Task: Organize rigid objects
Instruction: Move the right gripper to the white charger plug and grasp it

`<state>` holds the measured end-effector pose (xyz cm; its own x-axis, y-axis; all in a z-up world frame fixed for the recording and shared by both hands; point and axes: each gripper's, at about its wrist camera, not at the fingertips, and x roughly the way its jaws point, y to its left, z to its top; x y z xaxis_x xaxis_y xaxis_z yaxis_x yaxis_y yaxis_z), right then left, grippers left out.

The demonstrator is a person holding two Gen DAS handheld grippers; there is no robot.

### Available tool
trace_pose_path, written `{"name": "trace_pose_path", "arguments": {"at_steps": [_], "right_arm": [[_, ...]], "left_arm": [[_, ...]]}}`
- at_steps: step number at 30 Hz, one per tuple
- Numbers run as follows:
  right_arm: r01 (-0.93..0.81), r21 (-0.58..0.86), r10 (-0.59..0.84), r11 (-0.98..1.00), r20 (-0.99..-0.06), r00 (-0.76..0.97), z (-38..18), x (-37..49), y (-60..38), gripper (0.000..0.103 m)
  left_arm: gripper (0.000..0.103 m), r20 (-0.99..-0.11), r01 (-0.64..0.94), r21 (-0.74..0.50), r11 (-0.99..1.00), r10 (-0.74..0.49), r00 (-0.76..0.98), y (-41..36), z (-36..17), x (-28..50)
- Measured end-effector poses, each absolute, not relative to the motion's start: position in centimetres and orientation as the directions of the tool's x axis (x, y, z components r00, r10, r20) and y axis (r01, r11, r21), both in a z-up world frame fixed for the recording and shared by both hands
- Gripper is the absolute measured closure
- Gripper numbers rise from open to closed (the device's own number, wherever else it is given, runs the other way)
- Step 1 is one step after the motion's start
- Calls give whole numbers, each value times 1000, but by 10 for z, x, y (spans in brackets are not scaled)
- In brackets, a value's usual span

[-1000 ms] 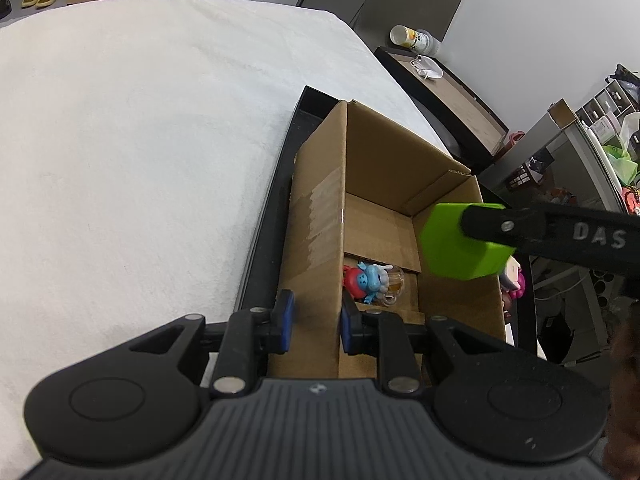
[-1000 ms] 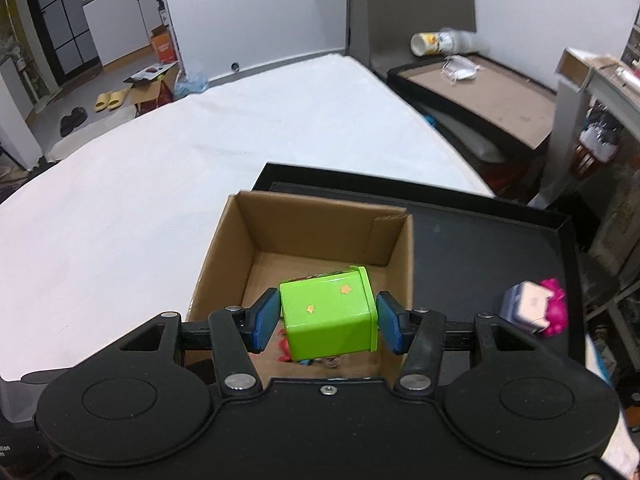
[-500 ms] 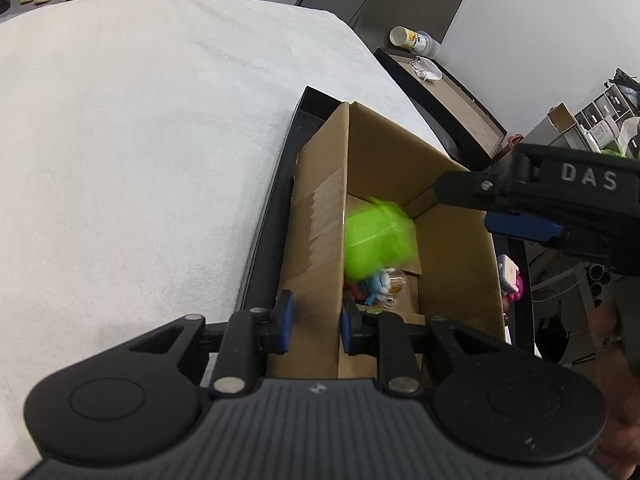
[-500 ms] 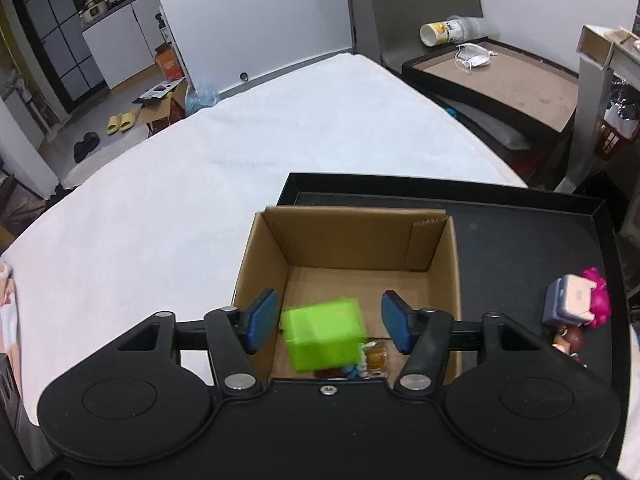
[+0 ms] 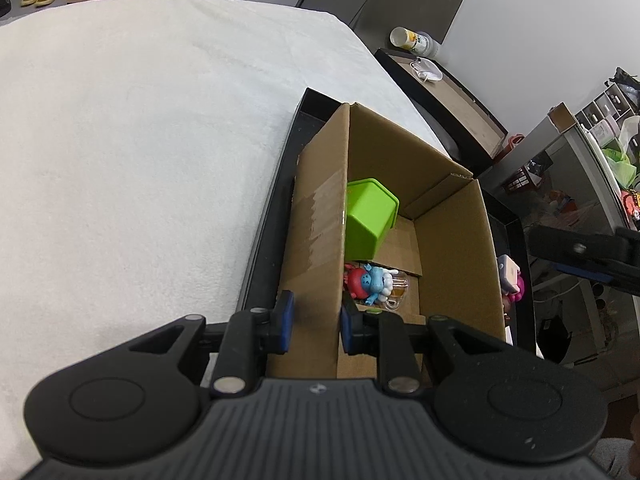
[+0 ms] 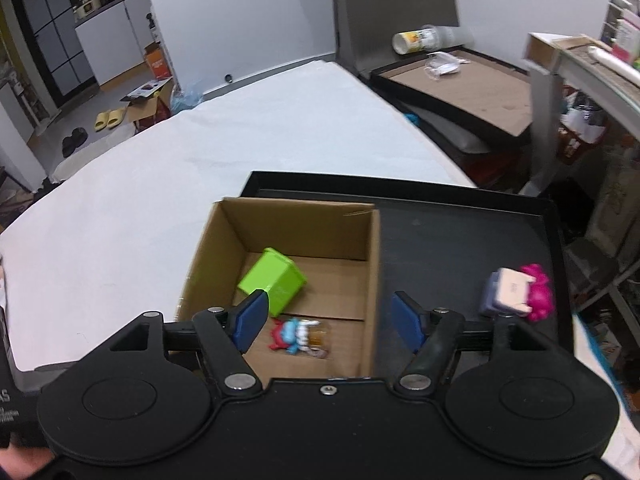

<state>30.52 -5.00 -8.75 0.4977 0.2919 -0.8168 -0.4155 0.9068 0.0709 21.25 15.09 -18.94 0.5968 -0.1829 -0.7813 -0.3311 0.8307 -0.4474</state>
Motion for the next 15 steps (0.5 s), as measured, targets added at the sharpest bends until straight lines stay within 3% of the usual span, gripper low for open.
{"name": "trace_pose_path", "arguments": {"at_steps": [15], "right_arm": [[-321,37,203,946,-840,503,-96,314,-118,32]], "left_arm": [[82,-786,-332,-427,841,-163,596,147,-188,213]]}}
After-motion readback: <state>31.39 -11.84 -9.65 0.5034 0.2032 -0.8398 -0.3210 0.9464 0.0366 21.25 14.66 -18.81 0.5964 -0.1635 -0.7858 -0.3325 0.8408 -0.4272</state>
